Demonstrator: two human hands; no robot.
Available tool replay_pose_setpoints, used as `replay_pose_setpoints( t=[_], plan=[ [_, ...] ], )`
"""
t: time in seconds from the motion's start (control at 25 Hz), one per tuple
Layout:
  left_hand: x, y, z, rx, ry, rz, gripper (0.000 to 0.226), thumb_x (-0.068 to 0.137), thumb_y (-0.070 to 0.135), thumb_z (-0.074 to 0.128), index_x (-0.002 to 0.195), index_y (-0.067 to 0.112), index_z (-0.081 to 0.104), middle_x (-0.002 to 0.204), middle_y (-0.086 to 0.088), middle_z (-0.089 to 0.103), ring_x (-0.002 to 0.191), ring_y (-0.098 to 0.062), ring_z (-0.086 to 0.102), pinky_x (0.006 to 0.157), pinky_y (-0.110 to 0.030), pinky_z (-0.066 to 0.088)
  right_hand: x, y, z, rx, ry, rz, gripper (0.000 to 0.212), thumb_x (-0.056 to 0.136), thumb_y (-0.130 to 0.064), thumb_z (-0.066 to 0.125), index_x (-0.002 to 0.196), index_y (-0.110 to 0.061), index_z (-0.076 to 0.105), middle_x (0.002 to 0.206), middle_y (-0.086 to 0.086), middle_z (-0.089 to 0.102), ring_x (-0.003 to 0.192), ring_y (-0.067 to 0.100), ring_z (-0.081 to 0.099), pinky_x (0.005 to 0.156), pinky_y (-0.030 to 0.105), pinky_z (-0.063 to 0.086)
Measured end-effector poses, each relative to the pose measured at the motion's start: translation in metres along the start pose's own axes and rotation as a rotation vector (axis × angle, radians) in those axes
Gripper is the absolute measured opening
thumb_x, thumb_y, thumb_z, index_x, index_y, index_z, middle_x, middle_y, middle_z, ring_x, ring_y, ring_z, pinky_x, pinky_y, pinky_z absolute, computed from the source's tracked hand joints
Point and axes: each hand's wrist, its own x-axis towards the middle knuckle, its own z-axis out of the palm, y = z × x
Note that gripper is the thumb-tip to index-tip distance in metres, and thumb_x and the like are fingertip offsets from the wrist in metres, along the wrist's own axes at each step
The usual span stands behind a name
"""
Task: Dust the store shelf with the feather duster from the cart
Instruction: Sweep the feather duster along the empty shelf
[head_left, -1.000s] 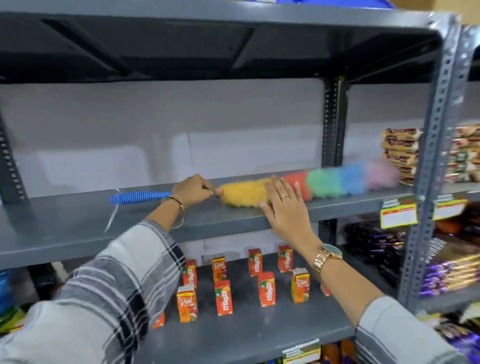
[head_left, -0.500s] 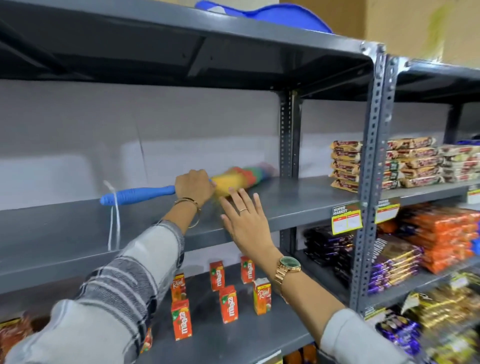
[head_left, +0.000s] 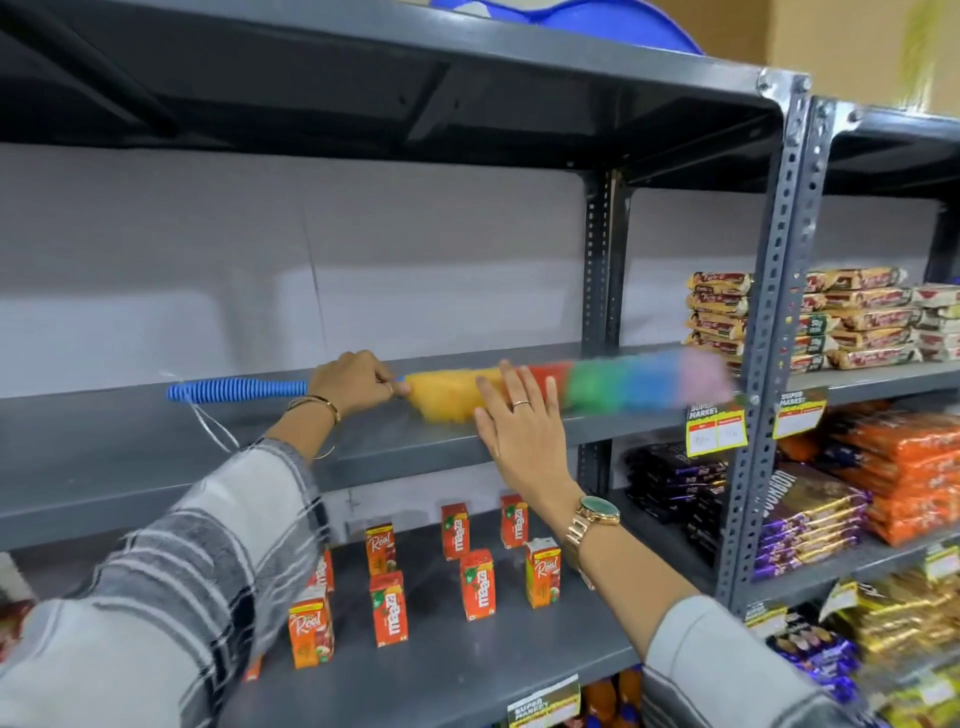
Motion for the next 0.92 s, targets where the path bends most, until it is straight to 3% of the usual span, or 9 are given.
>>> replay_pose_setpoints(
  t=[0.12,0.2,0.32,0.44,0.6,0.8,0.92],
  plan=[
    [-0.011,0.013,-0.003,0.21,0.265,-0.024,0.038,0.09,0.041,0.051,0.102,0.011,0.071,0.106,-0.019,0.071,0.098,-0.036,0.065,0.081,-0.036,0.05,-0.004,-0.001,-0.003,-0.012,-0.061,0.093,0.044,0.096,-0.035,0.045,0.135,-0.016,0.042,0.145,0.021,0.036,0.135,0.038,0.028,0.111,0.054,0.012],
    [-0.016,0.012,-0.015,0.151,0.352,-0.016,0.037,0.09,0.042,0.052,0.097,0.012,0.073,0.102,-0.018,0.073,0.094,-0.035,0.066,0.077,-0.035,0.051,-0.007,-0.001,-0.009,-0.041,-0.039,0.092,0.046,0.095,-0.037,0.046,0.135,-0.015,0.042,0.147,0.021,0.033,0.135,0.039,0.027,0.111,0.055,0.013],
    [-0.028,-0.011,-0.028,-0.138,0.161,0.018,0.026,0.086,0.045,0.059,0.092,0.027,0.077,0.101,-0.002,0.076,0.089,-0.024,0.064,0.068,-0.027,0.045,-0.013,0.001,-0.022,-0.075,0.073,0.063,0.044,0.091,-0.034,0.055,0.129,-0.012,0.05,0.143,0.022,0.038,0.13,0.043,0.034,0.106,0.06,0.021],
    [-0.04,0.003,-0.023,-0.229,0.037,0.142,0.024,0.083,0.046,0.064,0.09,0.028,0.078,0.09,0.0,0.076,0.077,-0.013,0.057,0.051,-0.02,0.035,-0.023,0.009,-0.038,-0.125,0.174,0.103,0.045,0.093,-0.038,0.041,0.129,-0.012,0.05,0.14,0.022,0.044,0.128,0.043,0.038,0.105,0.061,0.023],
    [-0.042,0.052,-0.004,-0.096,-0.005,0.35,0.03,0.081,0.05,0.064,0.093,0.026,0.077,0.089,0.001,0.078,0.073,-0.012,0.057,0.049,-0.017,0.03,-0.045,0.036,-0.061,-0.187,0.167,0.108,0.05,0.092,-0.039,0.032,0.131,-0.012,0.047,0.14,0.019,0.044,0.129,0.039,0.038,0.104,0.061,0.022],
    [-0.056,0.138,0.05,0.057,-0.139,0.615,0.027,0.077,0.052,0.064,0.086,0.03,0.078,0.086,0.01,0.078,0.08,-0.013,0.066,0.048,-0.018,0.03,-0.105,0.097,-0.085,-0.307,0.086,0.211,0.043,0.091,-0.033,0.046,0.127,-0.011,0.053,0.136,0.02,0.048,0.125,0.04,0.044,0.102,0.062,0.028],
    [-0.076,0.19,0.102,0.131,-0.196,0.747,0.03,0.076,0.052,0.063,0.086,0.028,0.078,0.084,0.005,0.078,0.082,-0.017,0.07,0.047,-0.019,0.03,-0.158,0.136,-0.098,-0.342,0.011,0.297,0.044,0.091,-0.033,0.047,0.129,-0.011,0.051,0.138,0.02,0.046,0.127,0.04,0.042,0.102,0.062,0.029]
  ],
)
